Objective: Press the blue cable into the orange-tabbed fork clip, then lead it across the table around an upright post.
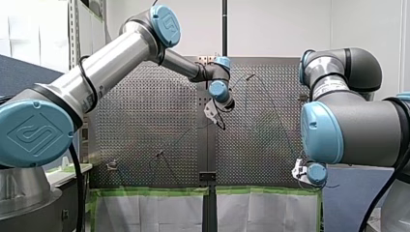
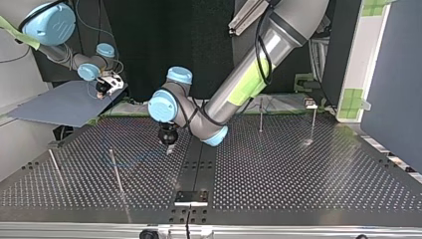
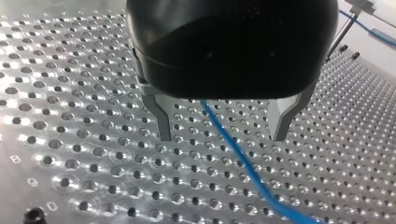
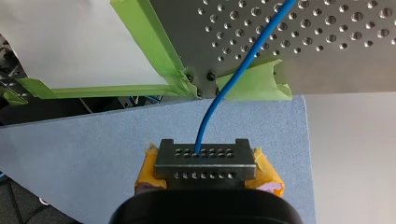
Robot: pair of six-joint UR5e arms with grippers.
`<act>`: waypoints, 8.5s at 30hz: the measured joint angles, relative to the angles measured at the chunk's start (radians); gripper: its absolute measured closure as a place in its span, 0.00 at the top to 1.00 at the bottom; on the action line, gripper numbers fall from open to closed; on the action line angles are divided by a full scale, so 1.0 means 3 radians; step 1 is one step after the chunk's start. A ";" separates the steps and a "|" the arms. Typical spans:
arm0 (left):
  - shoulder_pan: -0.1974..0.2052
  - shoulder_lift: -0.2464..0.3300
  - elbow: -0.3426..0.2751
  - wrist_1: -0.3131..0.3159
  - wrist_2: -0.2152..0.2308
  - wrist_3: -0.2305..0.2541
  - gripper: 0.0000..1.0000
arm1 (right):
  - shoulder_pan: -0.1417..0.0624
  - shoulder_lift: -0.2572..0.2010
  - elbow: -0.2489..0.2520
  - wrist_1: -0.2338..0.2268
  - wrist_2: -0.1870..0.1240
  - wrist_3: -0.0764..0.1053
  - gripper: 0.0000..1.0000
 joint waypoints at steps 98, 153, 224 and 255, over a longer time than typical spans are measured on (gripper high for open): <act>-0.0168 0.0672 0.0058 -0.0613 0.0640 0.2116 1.00 | 0.0068 0.0021 -0.0025 0.0064 0.0000 -0.0040 0.00; -0.0102 0.1544 -0.0878 0.0204 0.0308 0.1620 1.00 | 0.0088 0.0021 -0.0050 0.0178 0.0011 -0.0177 0.00; -0.0029 0.2516 -0.3253 0.1941 -0.0447 0.1234 1.00 | 0.0137 0.0021 -0.0086 0.0280 0.0017 -0.0300 0.00; -0.0035 0.2516 -0.4187 0.1958 -0.0522 0.1236 1.00 | 0.0161 0.0021 -0.0186 0.0356 0.0031 -0.0287 0.00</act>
